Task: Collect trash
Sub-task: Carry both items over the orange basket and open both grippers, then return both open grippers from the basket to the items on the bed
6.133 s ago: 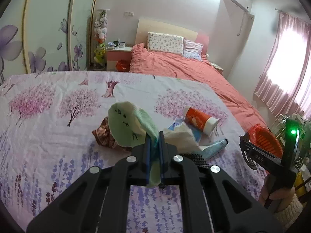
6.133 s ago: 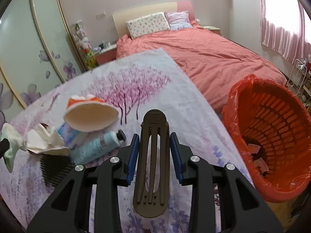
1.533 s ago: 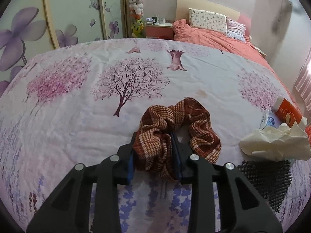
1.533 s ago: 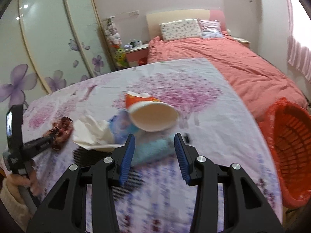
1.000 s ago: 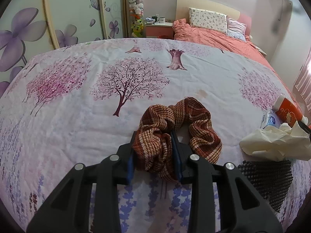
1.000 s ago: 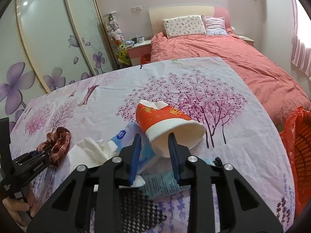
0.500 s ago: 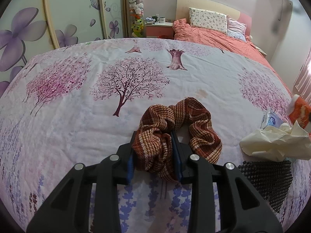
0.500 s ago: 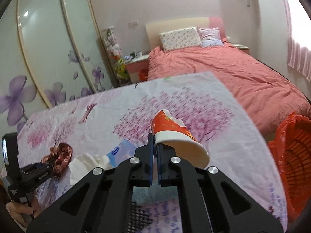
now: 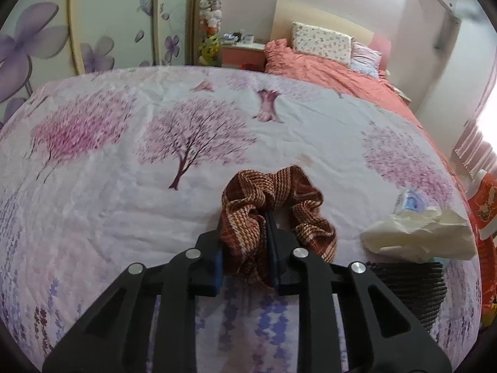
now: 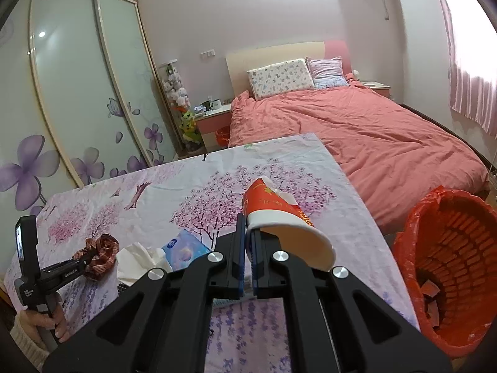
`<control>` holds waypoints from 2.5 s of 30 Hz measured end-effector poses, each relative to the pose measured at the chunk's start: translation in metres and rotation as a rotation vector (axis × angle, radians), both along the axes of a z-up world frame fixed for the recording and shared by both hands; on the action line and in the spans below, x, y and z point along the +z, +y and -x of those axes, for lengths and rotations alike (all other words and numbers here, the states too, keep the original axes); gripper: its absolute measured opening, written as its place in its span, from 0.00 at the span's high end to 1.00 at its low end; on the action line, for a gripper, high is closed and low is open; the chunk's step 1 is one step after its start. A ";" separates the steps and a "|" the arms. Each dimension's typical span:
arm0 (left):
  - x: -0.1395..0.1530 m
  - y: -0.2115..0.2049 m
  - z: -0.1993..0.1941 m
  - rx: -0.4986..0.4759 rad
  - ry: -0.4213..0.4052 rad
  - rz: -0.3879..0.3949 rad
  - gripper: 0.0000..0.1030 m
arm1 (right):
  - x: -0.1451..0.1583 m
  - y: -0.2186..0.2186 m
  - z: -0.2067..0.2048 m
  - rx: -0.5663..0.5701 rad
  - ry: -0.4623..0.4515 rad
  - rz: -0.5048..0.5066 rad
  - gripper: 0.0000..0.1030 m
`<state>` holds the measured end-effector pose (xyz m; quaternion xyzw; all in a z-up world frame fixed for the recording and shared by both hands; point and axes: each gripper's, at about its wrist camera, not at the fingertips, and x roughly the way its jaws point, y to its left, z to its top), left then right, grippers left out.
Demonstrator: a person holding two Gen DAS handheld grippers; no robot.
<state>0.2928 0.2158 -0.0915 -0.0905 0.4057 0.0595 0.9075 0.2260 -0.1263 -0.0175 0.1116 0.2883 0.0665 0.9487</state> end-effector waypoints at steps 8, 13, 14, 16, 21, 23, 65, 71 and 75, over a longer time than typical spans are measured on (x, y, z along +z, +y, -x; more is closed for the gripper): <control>0.041 -0.026 0.011 -0.058 -0.096 -0.015 0.80 | 0.011 -0.015 0.020 -0.002 -0.037 0.005 0.97; 0.079 -0.051 0.022 -0.100 -0.165 -0.011 0.80 | 0.019 -0.031 0.034 -0.013 -0.062 -0.013 0.97; 0.086 -0.057 0.025 -0.112 -0.179 -0.007 0.80 | 0.021 -0.035 0.037 -0.018 -0.067 -0.018 0.97; 0.100 -0.071 0.029 -0.140 -0.204 -0.005 0.80 | 0.024 -0.040 0.041 -0.025 -0.074 -0.025 0.97; 0.123 -0.119 0.038 -0.237 -0.244 -0.001 0.80 | 0.030 -0.061 0.055 -0.056 -0.091 -0.043 0.97; 0.127 -0.138 0.040 -0.274 -0.250 0.008 0.80 | 0.031 -0.069 0.061 -0.070 -0.097 -0.046 0.97; 0.052 -0.419 0.031 -0.726 -0.094 0.060 0.55 | -0.021 -0.233 0.085 -0.386 0.025 -0.294 0.72; 0.062 -0.389 0.036 -0.685 -0.127 0.031 0.52 | -0.011 -0.226 0.088 -0.367 0.014 -0.264 0.72; 0.071 -0.360 0.044 -0.641 -0.165 0.005 0.48 | -0.004 -0.210 0.090 -0.342 0.006 -0.228 0.72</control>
